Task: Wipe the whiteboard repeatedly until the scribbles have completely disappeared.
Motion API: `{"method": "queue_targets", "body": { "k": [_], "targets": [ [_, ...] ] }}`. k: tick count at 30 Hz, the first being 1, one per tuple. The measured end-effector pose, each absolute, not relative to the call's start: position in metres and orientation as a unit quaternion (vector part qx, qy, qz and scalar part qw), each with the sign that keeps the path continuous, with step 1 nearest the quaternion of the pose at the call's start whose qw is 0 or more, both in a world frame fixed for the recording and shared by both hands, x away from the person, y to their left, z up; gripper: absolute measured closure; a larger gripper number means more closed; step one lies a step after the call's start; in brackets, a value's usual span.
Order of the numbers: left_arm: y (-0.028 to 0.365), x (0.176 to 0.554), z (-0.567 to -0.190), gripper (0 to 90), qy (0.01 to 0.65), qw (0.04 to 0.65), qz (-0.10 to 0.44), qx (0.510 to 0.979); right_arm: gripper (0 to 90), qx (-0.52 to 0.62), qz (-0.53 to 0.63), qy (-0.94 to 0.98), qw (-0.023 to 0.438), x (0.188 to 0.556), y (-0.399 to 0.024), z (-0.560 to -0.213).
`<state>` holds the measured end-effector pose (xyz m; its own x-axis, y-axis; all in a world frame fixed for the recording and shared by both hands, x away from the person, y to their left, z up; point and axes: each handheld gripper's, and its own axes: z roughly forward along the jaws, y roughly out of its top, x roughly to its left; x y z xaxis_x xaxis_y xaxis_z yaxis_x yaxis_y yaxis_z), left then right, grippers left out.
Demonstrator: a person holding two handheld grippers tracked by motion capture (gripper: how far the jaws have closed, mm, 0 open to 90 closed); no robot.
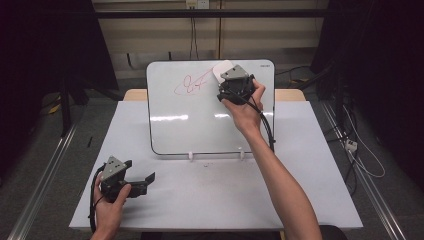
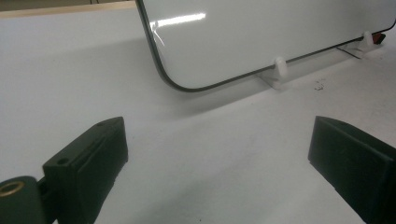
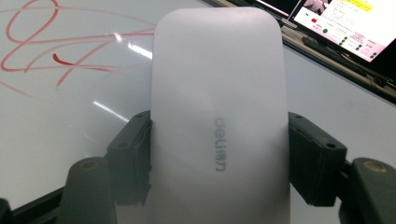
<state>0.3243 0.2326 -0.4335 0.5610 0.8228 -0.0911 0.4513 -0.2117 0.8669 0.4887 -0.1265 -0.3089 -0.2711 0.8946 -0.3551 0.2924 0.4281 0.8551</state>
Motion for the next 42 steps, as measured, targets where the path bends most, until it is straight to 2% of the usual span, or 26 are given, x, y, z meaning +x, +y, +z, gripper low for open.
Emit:
{"method": "queue_targets", "body": {
  "k": [42],
  "targets": [
    [0.233,0.324,-0.433,4.8,0.422,0.463,0.201,0.753,31.5,0.349,0.336,0.757,0.439,0.476,-0.062,-0.332]
  ]
}}
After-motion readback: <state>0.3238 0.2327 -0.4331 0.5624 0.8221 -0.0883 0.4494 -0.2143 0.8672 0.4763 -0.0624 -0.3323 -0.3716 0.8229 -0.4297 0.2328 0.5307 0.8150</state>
